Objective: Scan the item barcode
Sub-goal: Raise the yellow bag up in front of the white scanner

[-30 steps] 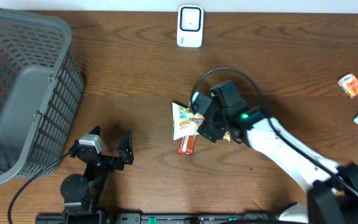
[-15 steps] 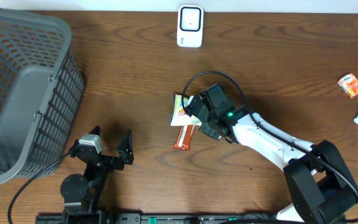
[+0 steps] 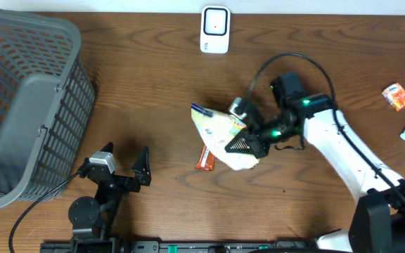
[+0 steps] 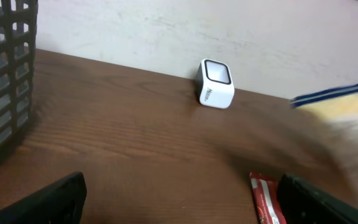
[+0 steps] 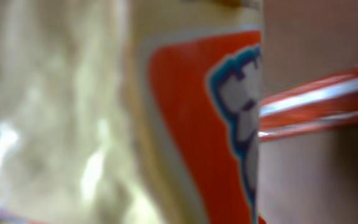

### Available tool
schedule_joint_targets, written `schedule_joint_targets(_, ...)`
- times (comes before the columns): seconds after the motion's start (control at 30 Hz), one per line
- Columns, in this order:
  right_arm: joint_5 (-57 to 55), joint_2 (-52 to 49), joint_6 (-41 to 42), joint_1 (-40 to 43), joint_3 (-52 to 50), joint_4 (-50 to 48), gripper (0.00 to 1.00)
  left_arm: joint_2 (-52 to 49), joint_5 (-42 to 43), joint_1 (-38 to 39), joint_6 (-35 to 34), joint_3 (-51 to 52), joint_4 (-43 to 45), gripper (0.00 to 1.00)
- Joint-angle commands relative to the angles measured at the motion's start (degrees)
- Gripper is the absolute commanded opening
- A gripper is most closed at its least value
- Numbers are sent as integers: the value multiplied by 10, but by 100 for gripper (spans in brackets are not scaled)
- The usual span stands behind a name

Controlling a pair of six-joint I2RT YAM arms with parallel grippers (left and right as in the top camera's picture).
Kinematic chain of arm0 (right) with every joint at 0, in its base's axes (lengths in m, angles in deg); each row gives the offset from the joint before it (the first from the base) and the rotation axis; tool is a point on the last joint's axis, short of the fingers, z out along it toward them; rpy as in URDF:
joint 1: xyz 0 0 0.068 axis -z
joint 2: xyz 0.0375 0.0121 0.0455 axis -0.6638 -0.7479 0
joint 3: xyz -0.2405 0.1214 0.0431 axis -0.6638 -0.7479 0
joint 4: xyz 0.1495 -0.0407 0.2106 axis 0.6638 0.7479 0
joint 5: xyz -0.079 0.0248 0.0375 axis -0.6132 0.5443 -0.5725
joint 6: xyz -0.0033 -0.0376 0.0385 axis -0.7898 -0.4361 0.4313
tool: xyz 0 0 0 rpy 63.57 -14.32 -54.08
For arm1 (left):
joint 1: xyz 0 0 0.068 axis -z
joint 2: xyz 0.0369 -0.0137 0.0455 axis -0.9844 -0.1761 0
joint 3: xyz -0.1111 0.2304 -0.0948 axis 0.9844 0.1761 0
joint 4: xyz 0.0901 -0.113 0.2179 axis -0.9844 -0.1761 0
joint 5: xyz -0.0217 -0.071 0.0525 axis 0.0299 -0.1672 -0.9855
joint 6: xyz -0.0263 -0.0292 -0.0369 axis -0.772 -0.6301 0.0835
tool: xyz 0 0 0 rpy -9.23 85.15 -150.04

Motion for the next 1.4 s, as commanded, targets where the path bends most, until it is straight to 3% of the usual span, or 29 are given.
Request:
schedule_joint_targets(0.0,253,6,0,12,5,27,2,2,9,-3,1,16,-7,98)
schedule_joint_targets(0.1,325,6,0,10,5,52,1,2,9,-3,1,16,-7,98)
schedule_joint_targets(0.47,260,6,-1,3,4,56,2,2,9,-3,1,16,-7,98)
schedule_joint_targets(0.7,-5,6,18,1,4,-24,2,2,9,-3,1,16,-7,98)
schedule_joint_targets(0.87,-158,6,160,1,4,-172,1,2,9,-3,1,16,-7,98)
schedule_joint_targets(1.0,-342,4,247,1,4,-280,1,2,9,-3,1,16,-7,98)
schedule_joint_targets(1.2,-440,-27,251,-3,16,-375,1,2,9,-3,1,16,-7,98)
schedule_joint_targets(1.37,-556,-114,234,-7,91,-395,1,2,9,-3,1,16,-7,98)
